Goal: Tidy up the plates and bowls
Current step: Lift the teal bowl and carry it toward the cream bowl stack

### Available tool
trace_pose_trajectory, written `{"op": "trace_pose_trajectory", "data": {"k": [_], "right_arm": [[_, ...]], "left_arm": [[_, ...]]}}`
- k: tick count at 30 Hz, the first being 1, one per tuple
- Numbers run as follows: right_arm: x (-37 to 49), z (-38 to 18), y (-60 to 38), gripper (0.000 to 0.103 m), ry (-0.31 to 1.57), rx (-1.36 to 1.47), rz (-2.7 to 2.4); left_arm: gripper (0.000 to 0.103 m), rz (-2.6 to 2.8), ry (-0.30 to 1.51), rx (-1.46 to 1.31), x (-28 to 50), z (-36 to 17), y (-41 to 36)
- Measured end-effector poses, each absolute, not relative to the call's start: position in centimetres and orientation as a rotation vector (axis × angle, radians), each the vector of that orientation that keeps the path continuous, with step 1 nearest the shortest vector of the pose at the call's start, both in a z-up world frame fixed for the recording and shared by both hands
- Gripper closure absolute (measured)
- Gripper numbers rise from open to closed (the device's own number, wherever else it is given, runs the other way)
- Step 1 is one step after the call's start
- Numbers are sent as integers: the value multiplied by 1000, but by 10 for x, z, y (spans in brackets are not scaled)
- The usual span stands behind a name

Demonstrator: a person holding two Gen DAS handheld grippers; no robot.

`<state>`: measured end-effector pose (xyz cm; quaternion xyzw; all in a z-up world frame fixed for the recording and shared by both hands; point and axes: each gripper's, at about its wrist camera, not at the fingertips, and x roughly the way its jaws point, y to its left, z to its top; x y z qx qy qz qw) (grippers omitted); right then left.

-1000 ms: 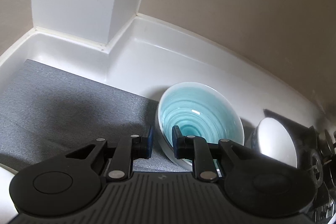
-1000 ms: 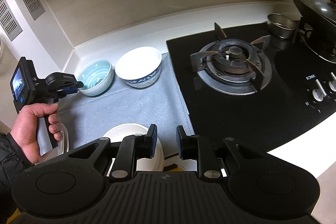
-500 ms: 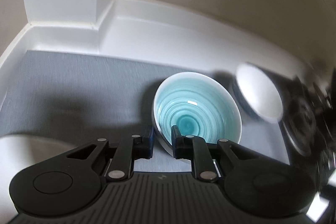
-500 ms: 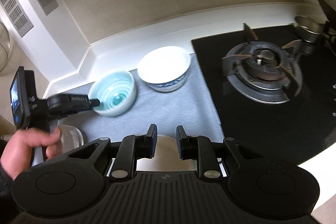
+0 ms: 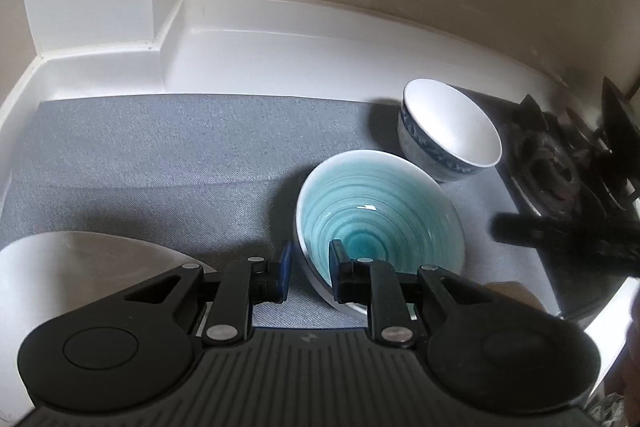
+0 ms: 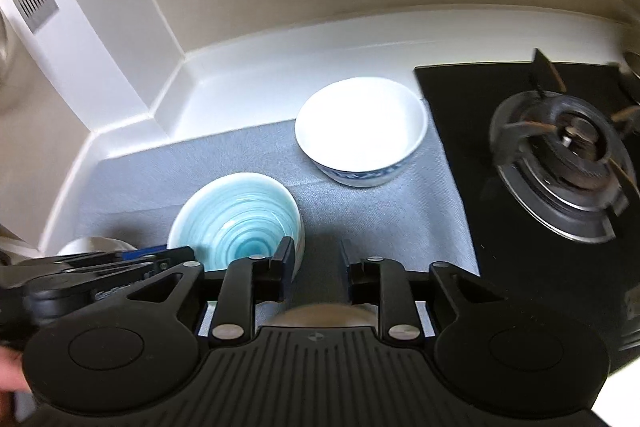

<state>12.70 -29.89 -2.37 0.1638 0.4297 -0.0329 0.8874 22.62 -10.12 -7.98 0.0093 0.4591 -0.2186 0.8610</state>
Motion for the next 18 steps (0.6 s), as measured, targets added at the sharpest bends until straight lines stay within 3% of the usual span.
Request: {"op": "trace_pose_trajectory", "data": {"k": [3, 7, 10, 18], "right_arm": [[145, -36, -293, 74, 922, 318, -44], [164, -52, -290, 75, 979, 325, -27], [167, -59, -288, 93, 998, 315, -29], [170, -56, -286, 95, 995, 270, 3]], "left_arm": [[89, -456, 953, 25, 227, -79, -102], [90, -438, 937, 30, 225, -80, -104], [91, -424, 921, 33, 221, -80, -107], [91, -343, 879, -16, 202, -69, -104]]}}
